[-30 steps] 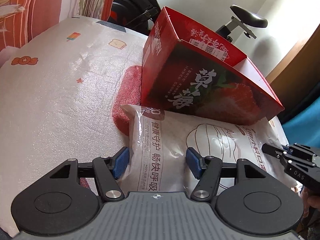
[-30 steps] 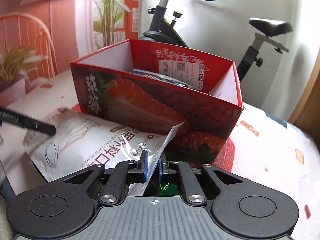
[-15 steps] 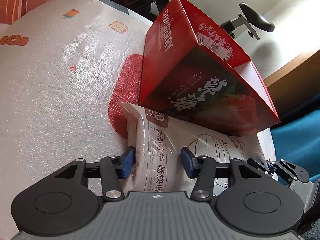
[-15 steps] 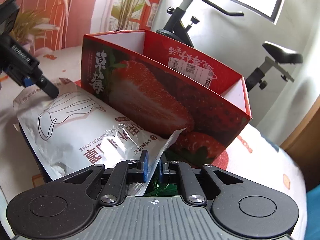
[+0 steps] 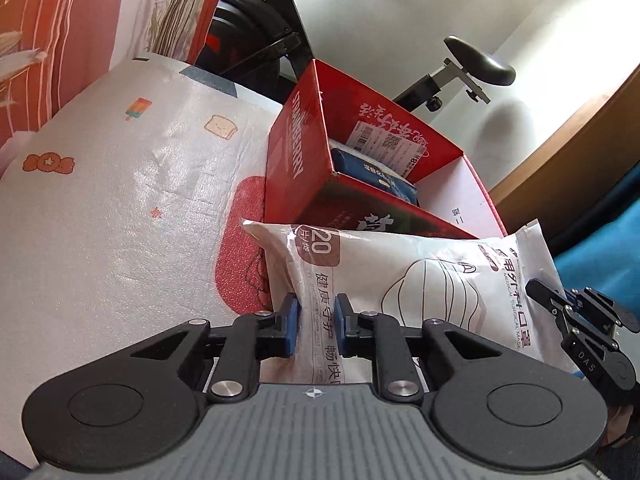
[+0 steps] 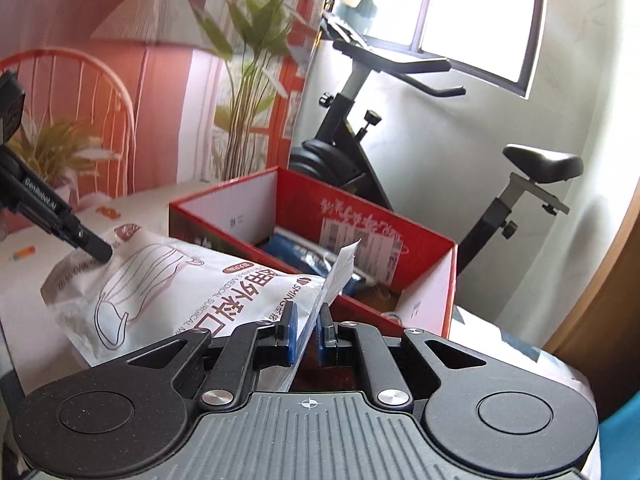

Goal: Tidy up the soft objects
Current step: 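Lift the mask bag with both grippers over the red box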

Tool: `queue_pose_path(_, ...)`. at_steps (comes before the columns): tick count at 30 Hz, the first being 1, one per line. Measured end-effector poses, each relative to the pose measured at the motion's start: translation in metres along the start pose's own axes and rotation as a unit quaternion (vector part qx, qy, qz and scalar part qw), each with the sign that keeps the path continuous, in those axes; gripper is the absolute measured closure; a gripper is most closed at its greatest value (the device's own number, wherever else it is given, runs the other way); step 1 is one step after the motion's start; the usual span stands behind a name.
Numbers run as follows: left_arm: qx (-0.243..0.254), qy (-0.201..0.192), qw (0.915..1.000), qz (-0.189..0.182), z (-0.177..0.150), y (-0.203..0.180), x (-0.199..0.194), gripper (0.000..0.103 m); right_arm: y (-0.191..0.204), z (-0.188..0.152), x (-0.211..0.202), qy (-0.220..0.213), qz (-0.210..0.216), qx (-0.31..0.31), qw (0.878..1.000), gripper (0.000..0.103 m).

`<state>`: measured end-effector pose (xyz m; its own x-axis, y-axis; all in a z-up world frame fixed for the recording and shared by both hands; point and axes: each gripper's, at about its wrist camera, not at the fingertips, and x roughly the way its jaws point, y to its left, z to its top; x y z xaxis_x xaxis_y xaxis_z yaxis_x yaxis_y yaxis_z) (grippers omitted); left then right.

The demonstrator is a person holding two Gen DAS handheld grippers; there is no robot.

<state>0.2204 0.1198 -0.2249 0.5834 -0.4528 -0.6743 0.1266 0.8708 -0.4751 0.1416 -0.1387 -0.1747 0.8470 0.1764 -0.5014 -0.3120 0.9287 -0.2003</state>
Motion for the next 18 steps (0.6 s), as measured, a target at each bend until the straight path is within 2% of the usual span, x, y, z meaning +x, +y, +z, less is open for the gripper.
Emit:
queue_pose_path(7,-0.005,-0.014,0.9999,-0.009,0.006,-0.004,-0.007,0.083,-0.005,0.016,0.002,-0.009,-0.007,-0.004,1.0,0.095)
queue_pose_path(11,-0.001,-0.035,0.9991,-0.026,0.021,-0.013,-0.015,0.083,-0.015,0.024,0.002,-0.017,-0.014,0.008,1.0,0.095)
queue_pose_path(18,0.035,-0.071,0.9965,-0.027,0.057,-0.044,-0.01,0.083,-0.039,0.05,0.004,-0.041,-0.041,0.019,0.998,0.095)
